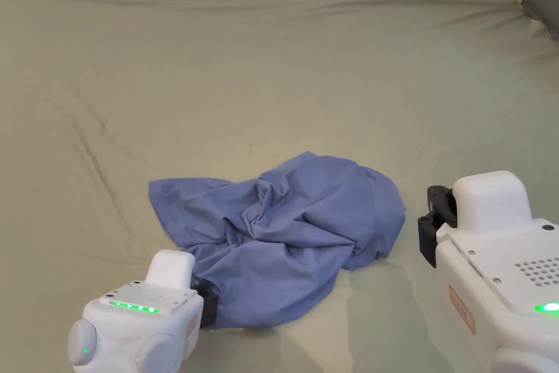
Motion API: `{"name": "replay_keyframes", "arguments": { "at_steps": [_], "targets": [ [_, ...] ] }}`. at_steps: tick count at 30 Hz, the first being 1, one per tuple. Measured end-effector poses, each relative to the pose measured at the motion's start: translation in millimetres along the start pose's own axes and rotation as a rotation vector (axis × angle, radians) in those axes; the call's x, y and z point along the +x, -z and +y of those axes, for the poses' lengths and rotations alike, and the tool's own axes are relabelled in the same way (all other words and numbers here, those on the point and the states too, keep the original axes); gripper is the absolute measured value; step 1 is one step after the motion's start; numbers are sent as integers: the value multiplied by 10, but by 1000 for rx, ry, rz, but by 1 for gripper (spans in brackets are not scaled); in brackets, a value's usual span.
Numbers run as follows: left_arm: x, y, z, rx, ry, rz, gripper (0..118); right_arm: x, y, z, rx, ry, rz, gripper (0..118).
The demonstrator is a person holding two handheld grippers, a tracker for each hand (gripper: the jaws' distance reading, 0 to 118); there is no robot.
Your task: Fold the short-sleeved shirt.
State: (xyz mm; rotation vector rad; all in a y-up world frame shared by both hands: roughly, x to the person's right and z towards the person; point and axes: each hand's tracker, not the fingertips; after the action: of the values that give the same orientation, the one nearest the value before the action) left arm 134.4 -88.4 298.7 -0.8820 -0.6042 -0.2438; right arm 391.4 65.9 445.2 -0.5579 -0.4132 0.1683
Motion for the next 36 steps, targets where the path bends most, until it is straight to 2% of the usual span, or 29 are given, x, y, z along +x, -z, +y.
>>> {"name": "replay_keyframes", "arguments": {
  "at_steps": [1, 2, 3, 6, 7, 8, 9, 10, 11, 12, 16, 19, 24, 25, 26, 27, 28, 29, 30, 32, 33, 36],
  "targets": [
    [59, -27, 13, 5, 20, 5, 16, 25, 101, 16, -31, 11, 41, 2],
    [112, -51, 25, 15, 54, 60, 12, 46, 211, 33, -53, 28, 51, 2],
    [109, -94, 41, 21, 66, 51, 12, 62, 332, 41, -82, 34, 48, 2],
    [3, -311, 108, 80, 4, 17, 12, 125, 832, 58, -191, 37, 62, 3],
    [-33, -396, 123, 88, 0, 12, 12, 153, 1019, 61, -224, 49, 87, 7],
    [-100, -462, 138, 100, -2, 16, 12, 183, 1226, 64, -274, 57, 120, 22],
    [-141, -531, 149, 112, -9, 17, 12, 216, 1432, 58, -313, 66, 149, 63],
    [-188, -605, 163, 119, -21, 15, 12, 220, 1647, 55, -357, 73, 166, 96],
    [-228, -668, 171, 124, -33, 9, 12, 223, 1870, 37, -413, 79, 201, 113],
    [-265, -703, 173, 128, -44, -1, 12, 225, 2038, 23, -422, 87, 194, 115],
    [-278, -743, 121, 110, -42, -9, 12, 211, 2699, -94, -460, 96, 91, 115],
    [-260, -674, 76, 86, -33, -9, 12, 179, 3032, -153, -539, 137, 114, 115],
    [-257, -566, 9, 54, -15, -5, 12, -10, 3196, -196, -554, 60, 105, 115],
    [-271, -559, 5, 54, -18, -6, 12, 22, 3154, -181, -548, 65, 107, 110],
    [-284, -549, 5, 52, -26, -8, 12, 66, 3137, -168, -553, 74, 124, 99],
    [-294, -540, 8, 51, -32, -10, 12, 114, 3106, -153, -564, 115, 205, 90],
    [-306, -539, 6, 49, -36, -11, 12, 172, 3063, -132, -565, 155, 255, 87],
    [-306, -540, 6, 50, -36, -11, 12, 185, 3012, -109, -554, 118, 211, 81],
    [-306, -542, 9, 53, -36, -10, 12, 212, 2980, -75, -535, 92, 227, 74],
    [-319, -582, 30, 65, -41, -14, 12, 175, 2810, -16, -446, 4, 164, 6],
    [-328, -613, 40, 76, -48, -18, 12, 172, 2755, -8, -452, -18, 122, 6],
    [-363, -751, 92, 126, -66, -11, 12, 341, 2439, 95, -343, 92, 125, 6]
  ]
}}
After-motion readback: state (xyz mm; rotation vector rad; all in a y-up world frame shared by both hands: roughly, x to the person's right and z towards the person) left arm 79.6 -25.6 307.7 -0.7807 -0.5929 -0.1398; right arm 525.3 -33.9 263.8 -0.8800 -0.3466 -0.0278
